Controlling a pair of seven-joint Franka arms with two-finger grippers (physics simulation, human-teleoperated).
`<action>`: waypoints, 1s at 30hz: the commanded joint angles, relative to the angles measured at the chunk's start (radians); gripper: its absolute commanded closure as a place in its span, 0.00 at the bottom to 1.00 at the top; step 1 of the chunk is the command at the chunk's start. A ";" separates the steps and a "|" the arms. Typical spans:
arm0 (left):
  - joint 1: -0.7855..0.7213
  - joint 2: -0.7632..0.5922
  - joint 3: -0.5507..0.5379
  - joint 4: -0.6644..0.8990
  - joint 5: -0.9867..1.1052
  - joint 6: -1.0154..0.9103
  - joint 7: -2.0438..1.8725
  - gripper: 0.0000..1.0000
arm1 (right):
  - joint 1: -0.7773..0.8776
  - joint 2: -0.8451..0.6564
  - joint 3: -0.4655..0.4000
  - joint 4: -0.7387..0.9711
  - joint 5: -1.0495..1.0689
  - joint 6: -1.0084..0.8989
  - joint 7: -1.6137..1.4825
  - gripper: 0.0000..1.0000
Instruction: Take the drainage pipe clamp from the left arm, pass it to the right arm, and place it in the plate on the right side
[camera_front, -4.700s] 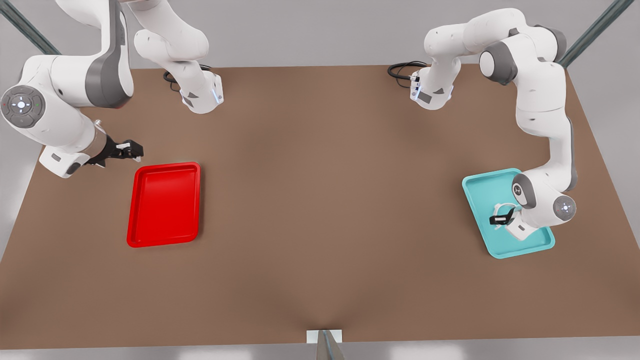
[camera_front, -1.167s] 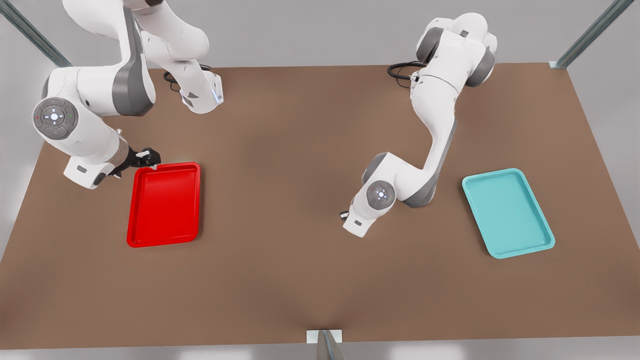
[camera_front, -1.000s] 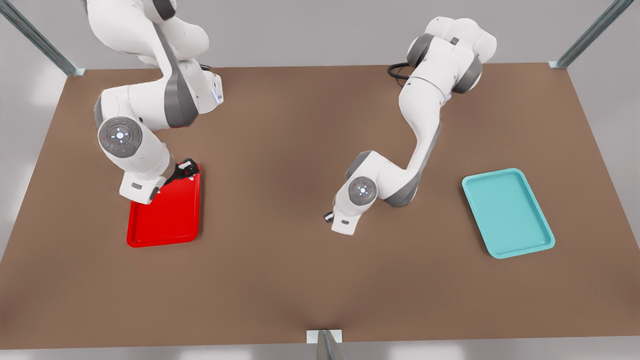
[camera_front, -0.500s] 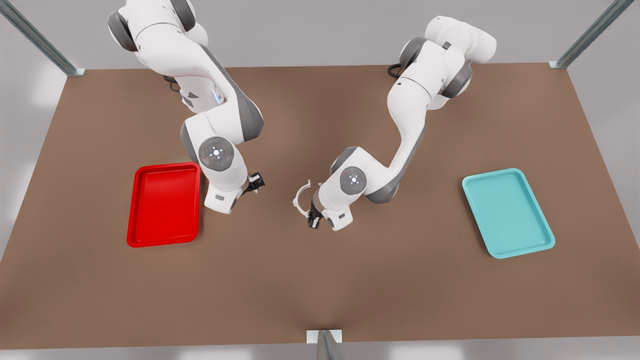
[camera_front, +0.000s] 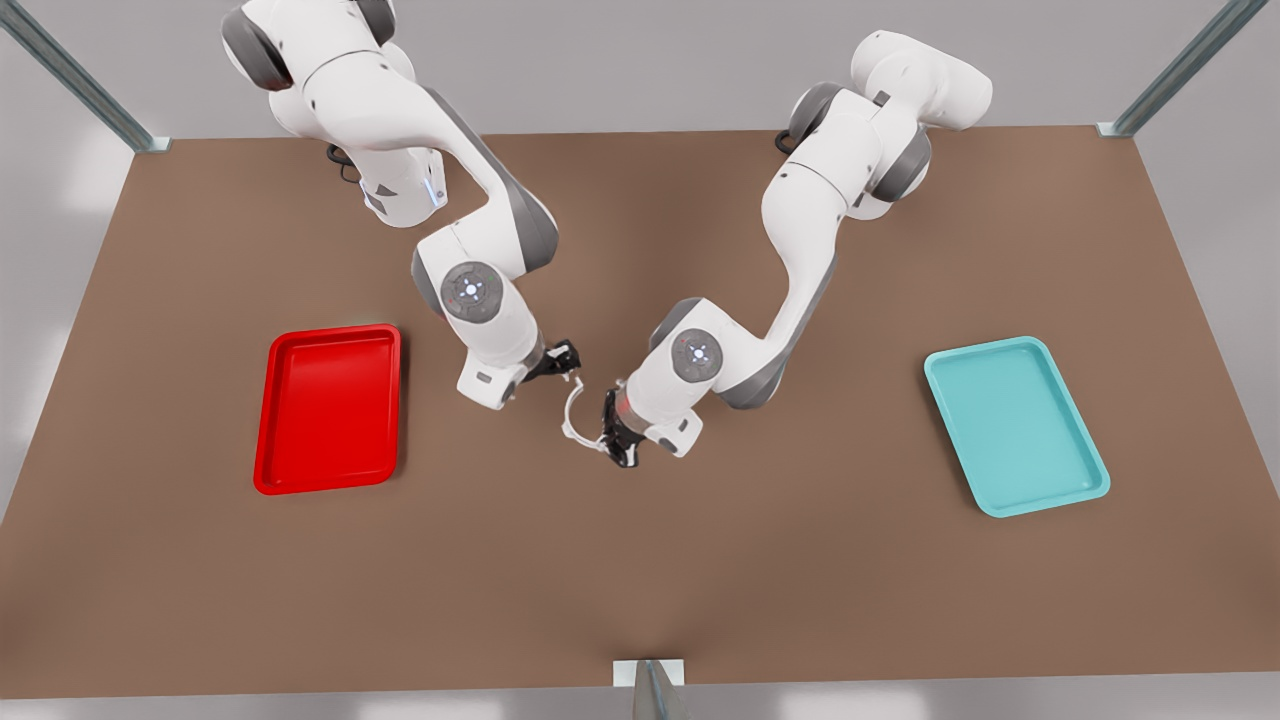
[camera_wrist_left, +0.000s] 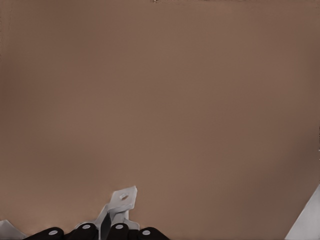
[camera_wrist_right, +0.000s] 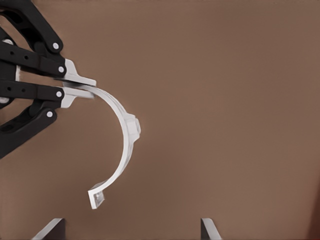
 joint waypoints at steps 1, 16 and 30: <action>0.001 -0.002 0.002 0.001 0.001 0.015 -0.374 0.79 | 0.000 0.016 0.000 0.001 0.031 0.108 0.185 0.00; -0.001 -0.006 0.005 0.001 0.001 0.011 -0.372 0.79 | 0.011 0.119 0.000 0.000 0.039 0.172 0.183 0.00; -0.002 -0.011 0.000 0.001 -0.001 0.012 -0.368 0.79 | 0.029 0.176 0.000 -0.016 0.036 0.182 0.166 0.79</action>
